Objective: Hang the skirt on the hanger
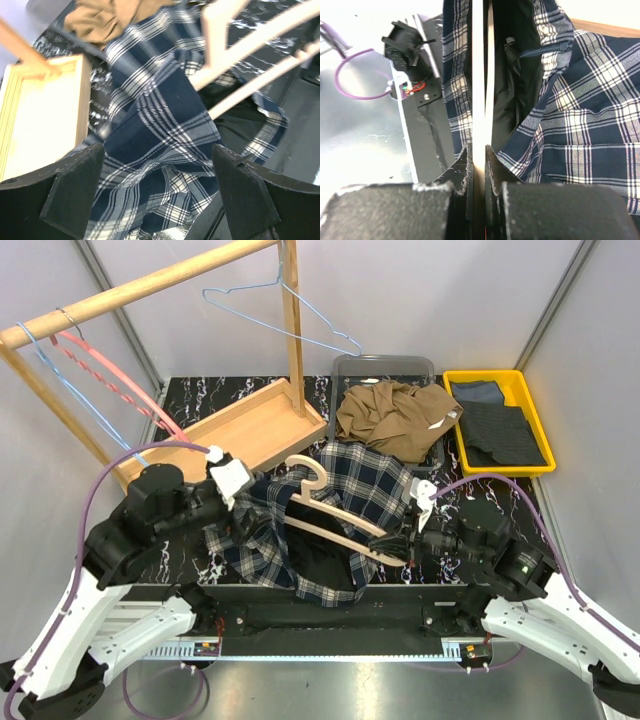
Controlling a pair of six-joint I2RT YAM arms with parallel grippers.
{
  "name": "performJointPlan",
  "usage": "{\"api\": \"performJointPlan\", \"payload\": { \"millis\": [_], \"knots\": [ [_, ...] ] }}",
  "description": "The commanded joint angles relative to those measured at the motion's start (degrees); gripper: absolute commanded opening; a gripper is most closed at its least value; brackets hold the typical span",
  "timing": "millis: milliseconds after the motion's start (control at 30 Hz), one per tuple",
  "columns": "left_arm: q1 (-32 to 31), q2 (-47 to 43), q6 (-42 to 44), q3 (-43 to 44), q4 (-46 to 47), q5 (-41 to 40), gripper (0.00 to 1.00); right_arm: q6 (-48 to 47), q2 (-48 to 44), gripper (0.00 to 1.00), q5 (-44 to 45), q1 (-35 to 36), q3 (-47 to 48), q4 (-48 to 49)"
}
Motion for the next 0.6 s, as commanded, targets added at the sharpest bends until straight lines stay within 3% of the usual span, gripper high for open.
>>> {"api": "performJointPlan", "payload": {
  "millis": [0,267,567],
  "knots": [
    [-0.01,0.42,3.93,-0.09,-4.1,9.04,0.93,-0.97,-2.19,0.0,-5.02,0.39,5.31,5.26],
    [-0.1,4.73,4.55,0.69,-3.15,7.48,0.91,-1.06,2.46,0.0,-10.29,0.47,6.72,2.88],
    [-0.01,2.1,6.04,1.05,-1.56,7.3,0.95,-1.33,2.56,0.0,-9.59,0.39,6.8,2.09]
  ]
}}
